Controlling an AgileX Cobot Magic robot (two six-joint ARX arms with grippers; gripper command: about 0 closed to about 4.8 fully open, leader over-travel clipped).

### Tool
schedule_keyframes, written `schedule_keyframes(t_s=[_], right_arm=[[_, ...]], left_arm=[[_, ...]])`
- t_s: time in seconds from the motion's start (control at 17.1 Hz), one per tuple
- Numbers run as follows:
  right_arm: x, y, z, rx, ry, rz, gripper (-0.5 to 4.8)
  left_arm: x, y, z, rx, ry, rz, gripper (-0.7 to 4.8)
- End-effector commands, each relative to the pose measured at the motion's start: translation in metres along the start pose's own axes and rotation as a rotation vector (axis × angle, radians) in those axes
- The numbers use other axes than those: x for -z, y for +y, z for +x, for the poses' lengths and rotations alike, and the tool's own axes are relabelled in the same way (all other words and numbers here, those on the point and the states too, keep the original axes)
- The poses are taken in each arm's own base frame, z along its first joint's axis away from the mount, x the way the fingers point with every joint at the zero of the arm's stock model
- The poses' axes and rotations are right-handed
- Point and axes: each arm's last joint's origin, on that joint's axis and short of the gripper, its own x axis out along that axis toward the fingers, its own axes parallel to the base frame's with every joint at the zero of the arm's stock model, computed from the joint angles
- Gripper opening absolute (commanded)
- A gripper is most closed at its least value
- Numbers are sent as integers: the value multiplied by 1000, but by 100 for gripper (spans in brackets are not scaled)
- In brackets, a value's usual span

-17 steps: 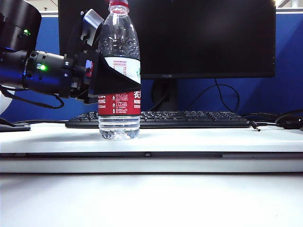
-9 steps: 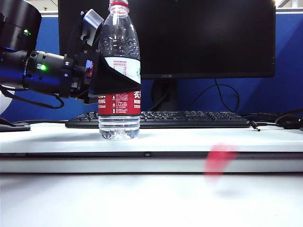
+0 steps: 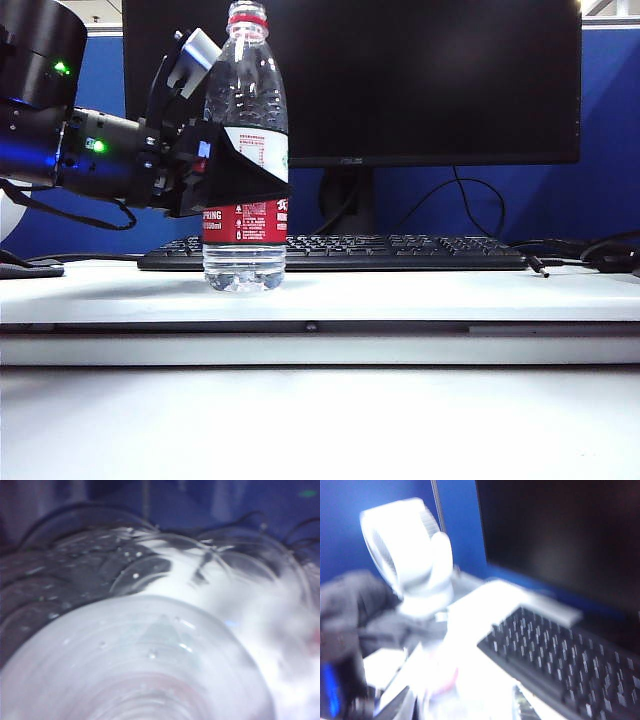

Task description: Unscrew the cap from the plastic bottle on the table.

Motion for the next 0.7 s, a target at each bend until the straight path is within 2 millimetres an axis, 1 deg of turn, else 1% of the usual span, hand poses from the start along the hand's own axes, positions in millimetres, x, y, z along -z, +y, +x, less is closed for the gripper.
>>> schedule_keyframes(t_s=[0.06, 0.12, 0.18, 0.29, 0.35, 0.47, 0.58, 0.7], right_arm=[[0, 0, -7, 14, 30, -2, 126], [0, 0, -8, 16, 39, -2, 11], [2, 0, -10, 18, 56, -8, -1], [5, 0, -13, 30, 104, -8, -1], [13, -1, -14, 37, 181, -5, -1], [21, -2, -16, 47, 264, -2, -1], [32, -3, -20, 84, 384, 0, -1], [38, -4, -23, 108, 458, -1, -1]], left_arm=[[9, 0, -1, -31, 63, -38, 317], [9, 0, -1, -32, 62, -38, 317], [9, 0, -1, -31, 63, -38, 317], [9, 0, -1, -33, 63, -38, 317], [9, 0, -1, -33, 63, -38, 317], [9, 0, -1, -33, 63, -38, 317], [9, 0, -1, -33, 63, -38, 317], [9, 0, -1, -33, 63, -38, 317]])
